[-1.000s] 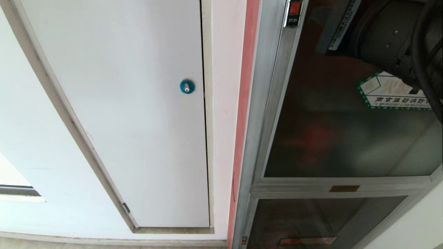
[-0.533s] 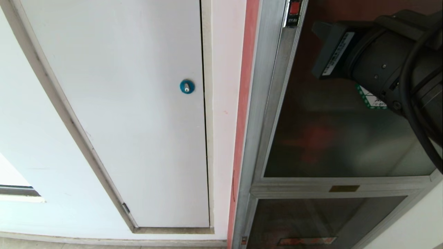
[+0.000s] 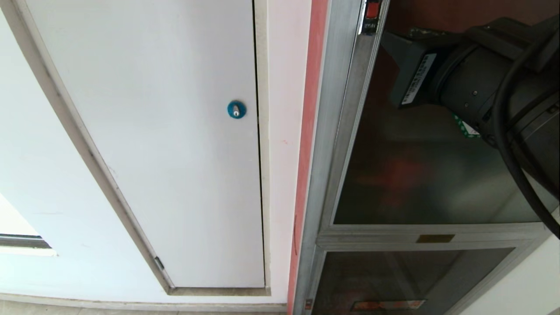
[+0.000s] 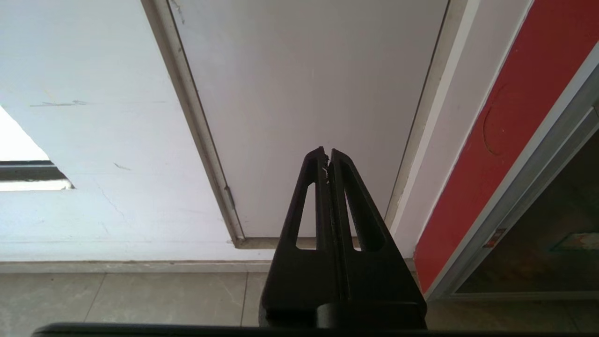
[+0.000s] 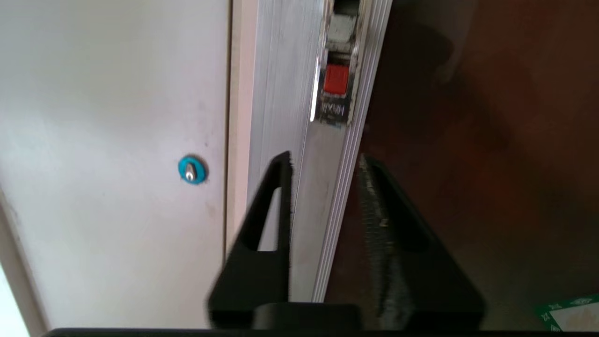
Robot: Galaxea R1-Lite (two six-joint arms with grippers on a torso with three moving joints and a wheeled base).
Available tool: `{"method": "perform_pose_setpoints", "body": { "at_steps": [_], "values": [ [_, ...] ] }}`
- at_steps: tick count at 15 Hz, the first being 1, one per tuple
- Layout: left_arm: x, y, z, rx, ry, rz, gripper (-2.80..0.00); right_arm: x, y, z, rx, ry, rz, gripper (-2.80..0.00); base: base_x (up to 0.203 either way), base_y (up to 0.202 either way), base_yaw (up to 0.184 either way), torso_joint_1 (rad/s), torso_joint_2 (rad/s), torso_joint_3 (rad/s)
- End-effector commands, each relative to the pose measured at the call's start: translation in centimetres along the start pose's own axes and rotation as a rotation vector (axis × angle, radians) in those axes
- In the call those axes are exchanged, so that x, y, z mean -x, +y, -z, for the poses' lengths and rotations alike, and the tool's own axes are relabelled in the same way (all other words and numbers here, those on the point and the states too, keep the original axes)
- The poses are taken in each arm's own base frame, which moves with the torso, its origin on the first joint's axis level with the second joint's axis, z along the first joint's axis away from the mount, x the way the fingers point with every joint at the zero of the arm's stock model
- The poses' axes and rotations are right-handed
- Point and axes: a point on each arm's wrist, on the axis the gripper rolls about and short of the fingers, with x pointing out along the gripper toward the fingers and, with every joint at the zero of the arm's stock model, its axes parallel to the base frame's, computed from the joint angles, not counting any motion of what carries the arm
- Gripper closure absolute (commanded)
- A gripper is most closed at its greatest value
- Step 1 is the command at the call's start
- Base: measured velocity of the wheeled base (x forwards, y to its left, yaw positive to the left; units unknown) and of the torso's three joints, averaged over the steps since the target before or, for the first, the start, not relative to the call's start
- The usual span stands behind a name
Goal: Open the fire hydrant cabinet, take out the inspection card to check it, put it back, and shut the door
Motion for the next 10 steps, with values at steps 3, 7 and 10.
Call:
{"method": "perform_pose_setpoints", "body": {
  "at_steps": [3, 7, 10],
  "values": [
    [0.0, 0.0, 0.0, 0.000, 0.001, 0.000, 0.00, -0.8, 0.6, -0.1, -0.054, -0.080, 0.036, -2.80, 0.000, 0.000, 0.000, 0.000, 0.00, 0.000],
    [0.0, 0.0, 0.0, 0.000, 0.001, 0.000, 0.00, -1.5, 1.2, 0.2, -0.007, -0.125, 0.059, -2.80, 0.000, 0.000, 0.000, 0.000, 0.00, 0.000],
    [0.0, 0.0, 0.0, 0.000, 0.001, 0.000, 0.00, -1.3, 1.4, 0.6, -0.003, -0.117, 0.065, -2.80, 0.000, 0.000, 0.000, 0.000, 0.00, 0.000]
  ]
}}
